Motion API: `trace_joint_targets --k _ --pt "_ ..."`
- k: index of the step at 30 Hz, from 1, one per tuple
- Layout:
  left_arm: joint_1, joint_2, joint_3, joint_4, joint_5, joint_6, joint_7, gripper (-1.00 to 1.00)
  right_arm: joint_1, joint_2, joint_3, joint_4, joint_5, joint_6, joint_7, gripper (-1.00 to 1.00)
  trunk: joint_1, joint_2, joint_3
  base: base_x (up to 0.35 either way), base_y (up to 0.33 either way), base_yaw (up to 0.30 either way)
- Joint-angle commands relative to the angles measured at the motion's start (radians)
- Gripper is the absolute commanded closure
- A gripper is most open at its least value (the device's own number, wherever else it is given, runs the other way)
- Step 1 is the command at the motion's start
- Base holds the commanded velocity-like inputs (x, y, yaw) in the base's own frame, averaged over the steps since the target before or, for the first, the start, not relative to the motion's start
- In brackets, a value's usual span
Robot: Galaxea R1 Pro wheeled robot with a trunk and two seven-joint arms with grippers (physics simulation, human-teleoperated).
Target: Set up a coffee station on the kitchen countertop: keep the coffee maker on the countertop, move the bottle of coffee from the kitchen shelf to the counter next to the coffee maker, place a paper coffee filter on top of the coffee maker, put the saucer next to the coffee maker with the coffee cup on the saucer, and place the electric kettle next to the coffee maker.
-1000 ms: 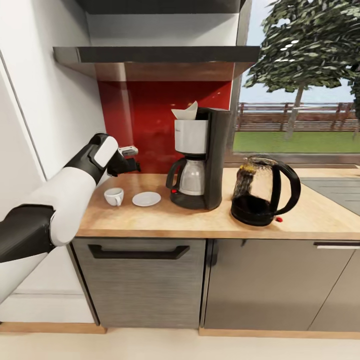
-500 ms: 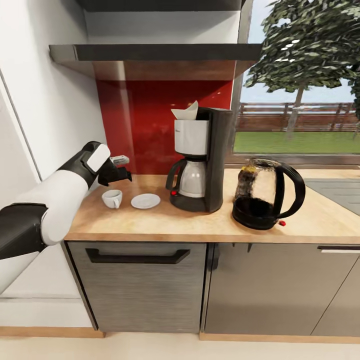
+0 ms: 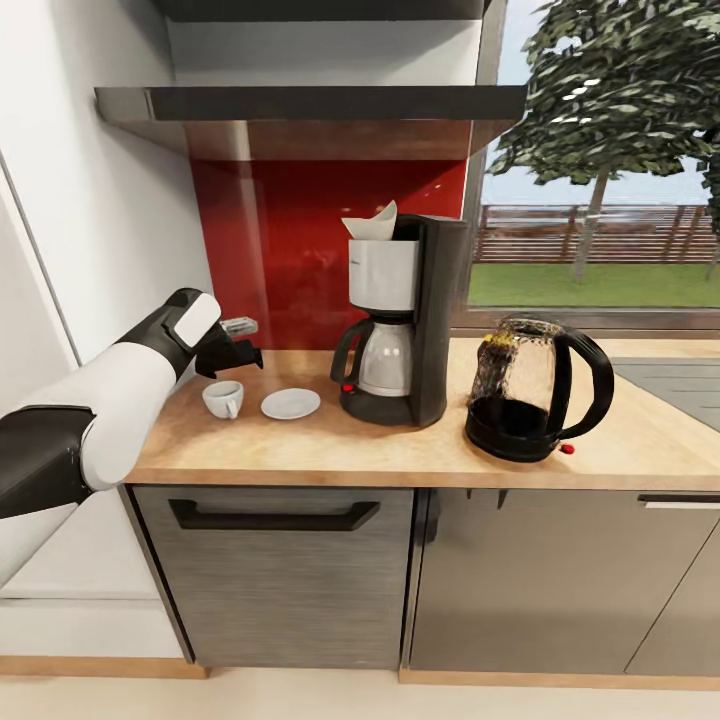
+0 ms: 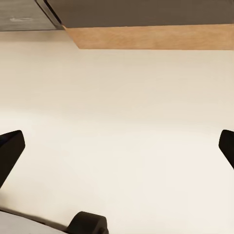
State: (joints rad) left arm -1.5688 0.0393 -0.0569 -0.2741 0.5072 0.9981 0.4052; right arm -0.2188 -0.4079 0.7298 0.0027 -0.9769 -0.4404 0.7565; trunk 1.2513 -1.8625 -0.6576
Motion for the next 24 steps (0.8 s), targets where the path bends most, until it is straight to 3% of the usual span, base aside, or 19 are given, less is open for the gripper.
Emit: trace_joint_targets --k 1,24 --pt "0.0 0.001 -0.006 -0.001 0.01 0.003 0.007 -1.0 -0.001 0.0 0.008 0.0 -0.008 -0.003 0.003 -1.0 0.0 0.0 -0.001 0.0 0.0 0.0" --pt "0.0 0.001 -0.003 0.061 0.016 0.003 0.004 -1.0 -0.001 0.0 0.008 0.0 -0.008 -0.003 0.003 -1.0 0.0 0.0 -0.001 0.0 0.0 0.0"
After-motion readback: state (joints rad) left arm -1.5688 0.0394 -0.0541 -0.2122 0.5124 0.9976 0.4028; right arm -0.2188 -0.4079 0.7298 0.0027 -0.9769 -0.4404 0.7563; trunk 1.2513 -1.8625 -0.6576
